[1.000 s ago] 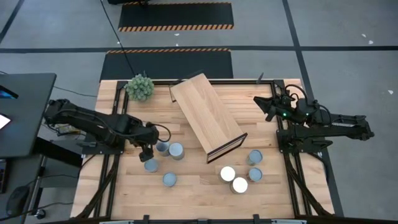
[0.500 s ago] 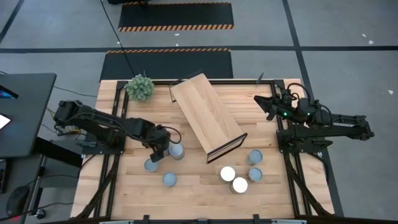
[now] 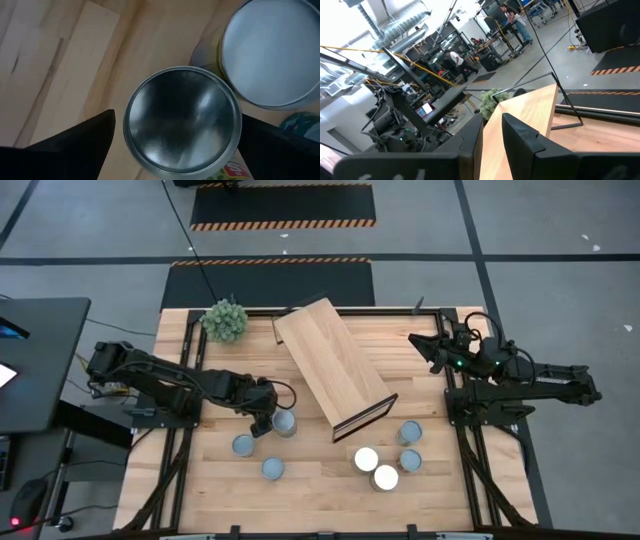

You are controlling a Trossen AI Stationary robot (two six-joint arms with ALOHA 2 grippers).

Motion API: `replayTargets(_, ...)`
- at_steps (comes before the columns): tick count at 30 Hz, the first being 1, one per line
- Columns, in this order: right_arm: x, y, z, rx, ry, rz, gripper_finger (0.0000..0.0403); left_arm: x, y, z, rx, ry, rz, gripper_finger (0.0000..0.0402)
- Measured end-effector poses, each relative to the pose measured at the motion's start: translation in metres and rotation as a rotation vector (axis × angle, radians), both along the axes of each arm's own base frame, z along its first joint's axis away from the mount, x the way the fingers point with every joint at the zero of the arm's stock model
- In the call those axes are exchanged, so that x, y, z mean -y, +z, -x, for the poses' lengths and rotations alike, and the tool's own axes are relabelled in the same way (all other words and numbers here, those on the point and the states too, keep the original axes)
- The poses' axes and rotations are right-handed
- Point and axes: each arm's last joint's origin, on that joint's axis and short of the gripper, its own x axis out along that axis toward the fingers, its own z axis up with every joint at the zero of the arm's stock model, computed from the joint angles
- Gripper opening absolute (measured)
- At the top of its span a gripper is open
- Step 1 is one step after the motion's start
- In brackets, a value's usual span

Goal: Pick and place cans onto a shelf
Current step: Put the canned peaches on the shelf

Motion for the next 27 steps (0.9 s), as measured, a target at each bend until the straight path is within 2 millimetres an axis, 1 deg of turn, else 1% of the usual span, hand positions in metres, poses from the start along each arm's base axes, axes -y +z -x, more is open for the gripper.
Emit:
replayTargets(6, 0.0, 0.0, 0.0, -0.001, 0.0, 0.001, 0.0079, 0.0, 0.0, 0.0, 0.0, -0.006, -0.001, 0.0384)
replayTargets(13, 0.0, 0.0, 0.0, -0.001, 0.0, 0.002, 0.0079, -0.002, 0.0, 0.0, -0.008, -0.056, -0.017, 0.0335)
replayTargets(16, 0.0, 0.0, 0.0, -0.001, 0.0, 0.002, 0.008, -0.008, 0.0, -0.001, -0.011, -0.065, -0.026, 0.032)
replayTargets(24, 0.0, 0.0, 0.0, 0.001, -0.001, -0.002, 0.0079, -0.032, 0.001, -0.003, -0.025, -0.044, -0.051, 0.0324)
replayTargets(27, 0.0, 0.0, 0.0, 0.002, -0.001, -0.003, 0.0079, -0.042, 0.006, -0.002, -0.025, -0.046, -0.065, 0.0323)
